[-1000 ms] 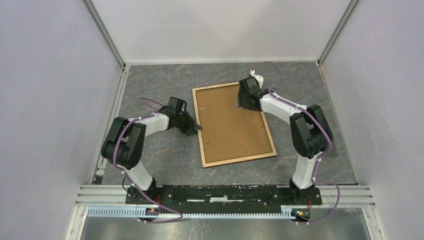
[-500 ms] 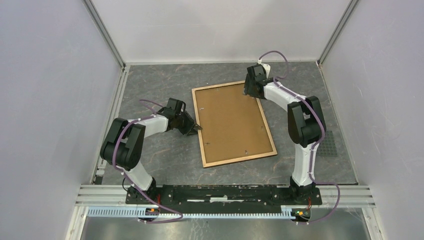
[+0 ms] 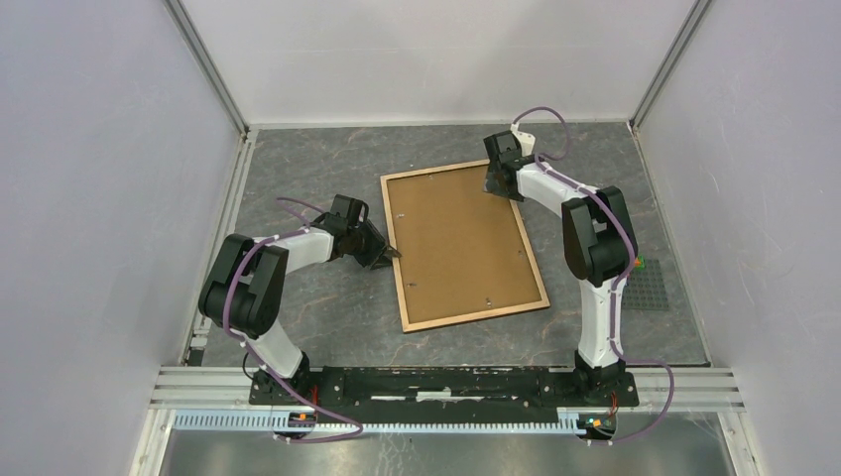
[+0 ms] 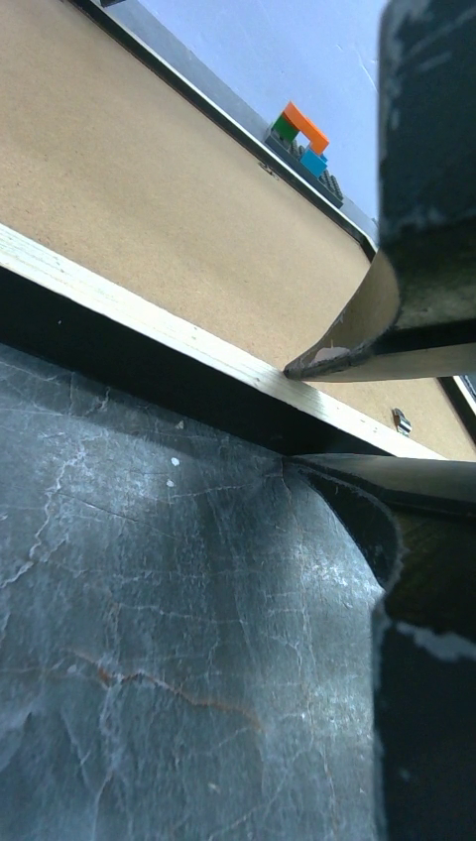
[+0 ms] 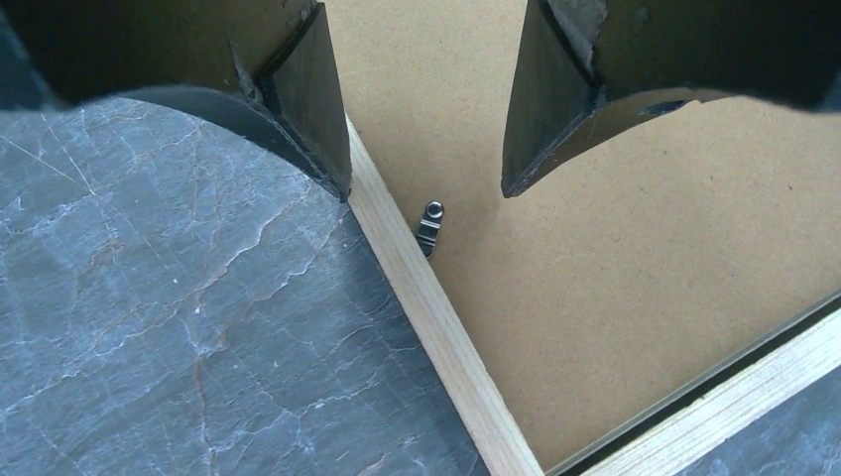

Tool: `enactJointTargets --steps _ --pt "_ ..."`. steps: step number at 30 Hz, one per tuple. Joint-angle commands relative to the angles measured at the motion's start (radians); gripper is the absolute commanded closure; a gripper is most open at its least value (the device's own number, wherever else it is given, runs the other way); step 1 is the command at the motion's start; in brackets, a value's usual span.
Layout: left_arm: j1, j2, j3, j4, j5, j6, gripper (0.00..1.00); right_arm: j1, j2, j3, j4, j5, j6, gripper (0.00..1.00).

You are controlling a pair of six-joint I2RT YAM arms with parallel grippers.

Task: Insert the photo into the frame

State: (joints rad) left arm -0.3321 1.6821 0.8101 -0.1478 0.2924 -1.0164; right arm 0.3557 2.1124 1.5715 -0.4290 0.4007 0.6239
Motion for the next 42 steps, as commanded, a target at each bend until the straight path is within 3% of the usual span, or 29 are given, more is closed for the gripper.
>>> enactJointTargets --steps 1,11,23,31,35,40,42 --pt "0.002 0.056 -0.058 -0.116 -0.101 0.007 0.98 -0.012 0.029 0.012 -0.034 0.048 0.064 0.39" --pt "0.002 0.062 -0.067 -0.105 -0.097 0.007 0.98 -0.013 0.081 0.074 -0.064 0.084 -0.023 0.34" --pt "0.002 0.064 -0.069 -0.101 -0.096 0.004 0.98 -0.018 0.084 0.044 -0.069 0.032 0.040 0.54" --pt "0.002 0.070 -0.070 -0.095 -0.095 0.004 0.98 -0.021 0.072 0.052 -0.063 0.015 0.042 0.58" --pt "0.001 0.065 -0.073 -0.098 -0.104 0.005 0.98 -0.026 0.071 0.103 -0.061 -0.022 -0.031 0.47" --pt "0.001 0.069 -0.076 -0.098 -0.104 0.009 0.98 -0.023 0.000 0.262 -0.184 -0.052 -0.221 0.19" --pt "0.001 0.071 -0.076 -0.099 -0.101 0.011 0.98 -0.016 -0.085 0.215 -0.186 -0.111 -0.344 0.17"
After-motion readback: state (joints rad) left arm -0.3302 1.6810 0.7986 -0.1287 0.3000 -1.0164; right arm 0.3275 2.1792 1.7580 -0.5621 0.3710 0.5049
